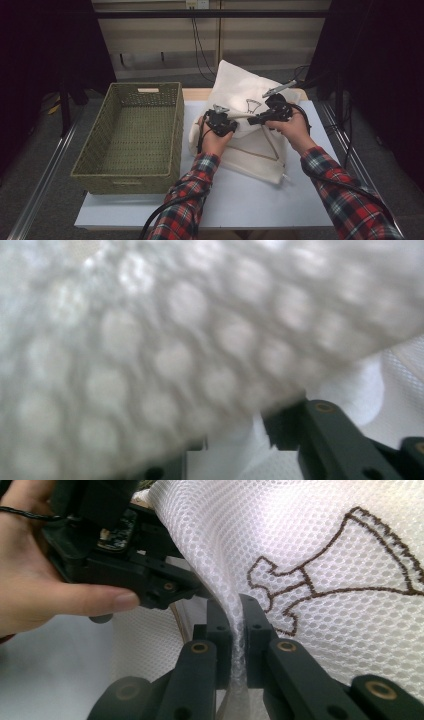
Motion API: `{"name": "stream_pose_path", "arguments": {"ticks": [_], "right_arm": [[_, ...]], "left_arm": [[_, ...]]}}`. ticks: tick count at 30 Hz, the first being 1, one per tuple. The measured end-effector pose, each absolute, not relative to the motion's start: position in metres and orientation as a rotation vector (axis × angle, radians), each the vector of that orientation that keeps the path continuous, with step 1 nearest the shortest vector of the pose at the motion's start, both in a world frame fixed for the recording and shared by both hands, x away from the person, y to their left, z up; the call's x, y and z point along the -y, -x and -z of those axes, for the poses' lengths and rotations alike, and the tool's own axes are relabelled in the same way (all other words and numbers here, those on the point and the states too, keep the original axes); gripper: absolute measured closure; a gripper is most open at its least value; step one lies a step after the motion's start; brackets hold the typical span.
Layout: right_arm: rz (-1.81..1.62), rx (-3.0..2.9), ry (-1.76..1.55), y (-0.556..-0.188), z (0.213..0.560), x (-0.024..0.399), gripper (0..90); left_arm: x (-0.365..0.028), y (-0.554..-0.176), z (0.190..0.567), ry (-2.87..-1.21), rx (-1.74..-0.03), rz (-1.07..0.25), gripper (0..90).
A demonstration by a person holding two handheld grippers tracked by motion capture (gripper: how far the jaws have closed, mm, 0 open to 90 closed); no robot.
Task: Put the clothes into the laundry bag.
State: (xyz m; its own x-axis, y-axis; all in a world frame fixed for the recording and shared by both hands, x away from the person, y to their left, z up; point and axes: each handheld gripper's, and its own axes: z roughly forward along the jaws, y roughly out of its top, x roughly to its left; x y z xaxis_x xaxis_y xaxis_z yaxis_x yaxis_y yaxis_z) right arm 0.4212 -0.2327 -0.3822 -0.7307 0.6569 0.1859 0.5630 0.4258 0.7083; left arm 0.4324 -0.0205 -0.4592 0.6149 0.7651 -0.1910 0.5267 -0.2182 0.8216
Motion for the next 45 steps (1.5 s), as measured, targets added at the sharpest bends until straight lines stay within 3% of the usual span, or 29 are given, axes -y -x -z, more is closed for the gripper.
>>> {"name": "stream_pose_path", "arguments": {"ticks": [28, 45], "right_arm": [[-1.192, -2.544, -1.084, -0.412, 0.385, 0.232, 85.3], [-1.187, -2.543, -1.086, -0.41, 0.394, 0.231, 84.1]], "left_arm": [[0.004, -0.402, 0.434, -1.978, -0.96, -0.302, 28.1], [-0.004, -0.397, 0.432, -1.998, -0.947, -0.317, 24.3]]}}
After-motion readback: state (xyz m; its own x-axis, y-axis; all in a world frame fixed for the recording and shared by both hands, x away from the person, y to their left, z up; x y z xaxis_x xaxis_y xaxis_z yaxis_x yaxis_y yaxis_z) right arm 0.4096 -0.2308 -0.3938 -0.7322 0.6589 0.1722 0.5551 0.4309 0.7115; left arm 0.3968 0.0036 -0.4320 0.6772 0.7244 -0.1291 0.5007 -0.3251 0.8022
